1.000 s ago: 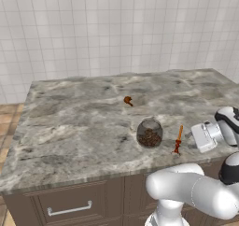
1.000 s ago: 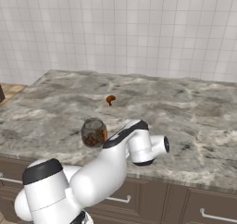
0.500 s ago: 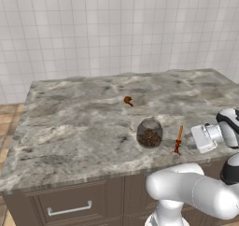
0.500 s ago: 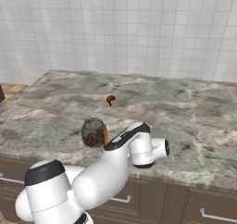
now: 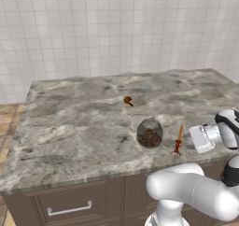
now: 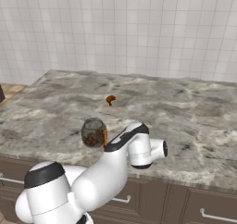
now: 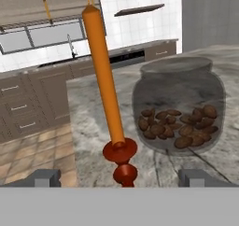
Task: Pick the jar and candle from the dining table and place them in the open cabinet. Close the cabinet after placing the objects.
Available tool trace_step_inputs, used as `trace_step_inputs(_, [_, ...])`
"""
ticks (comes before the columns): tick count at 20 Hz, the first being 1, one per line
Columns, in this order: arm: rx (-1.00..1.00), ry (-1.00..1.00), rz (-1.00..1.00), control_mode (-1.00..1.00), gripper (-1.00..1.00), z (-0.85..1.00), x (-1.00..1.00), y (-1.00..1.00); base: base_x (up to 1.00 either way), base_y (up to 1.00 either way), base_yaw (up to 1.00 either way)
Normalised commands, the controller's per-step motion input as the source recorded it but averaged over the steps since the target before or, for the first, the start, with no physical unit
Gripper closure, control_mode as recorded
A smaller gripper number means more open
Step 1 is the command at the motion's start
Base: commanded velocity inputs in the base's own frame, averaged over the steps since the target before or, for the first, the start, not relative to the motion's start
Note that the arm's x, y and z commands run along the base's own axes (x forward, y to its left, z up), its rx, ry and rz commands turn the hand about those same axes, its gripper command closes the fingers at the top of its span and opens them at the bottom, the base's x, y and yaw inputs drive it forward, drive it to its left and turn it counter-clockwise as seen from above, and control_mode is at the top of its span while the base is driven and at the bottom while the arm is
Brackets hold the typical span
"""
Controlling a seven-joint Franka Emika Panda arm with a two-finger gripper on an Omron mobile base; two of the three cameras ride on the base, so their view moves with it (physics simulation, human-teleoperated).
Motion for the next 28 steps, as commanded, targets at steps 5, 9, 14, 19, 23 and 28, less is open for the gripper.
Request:
trace_step_inputs(5, [0.0, 0.0, -0.02, -1.0, -1.0, 0.0, 0.01, 0.17, 0.0, 0.0, 0.0])
trace_step_inputs(9, [0.0, 0.0, -0.02, -1.0, -1.0, 0.0, 0.02, 0.15, 0.0, 0.0, 0.0])
trace_step_inputs(14, [0.0, 0.0, -0.02, -1.0, -1.0, 0.0, 0.01, 0.11, 0.0, 0.0, 0.0])
trace_step_inputs(19, [0.0, 0.0, -0.01, -1.0, -1.0, 0.0, 0.0, 0.09, 0.0, 0.0, 0.0])
trace_step_inputs(23, [0.0, 0.01, 0.0, -1.0, -1.0, 0.0, 0.01, 0.05, 0.0, 0.0, 0.0])
trace_step_inputs(28, [0.0, 0.02, -0.1, -1.0, -1.0, 0.0, -0.06, -0.08, 0.0, 0.0, 0.0])
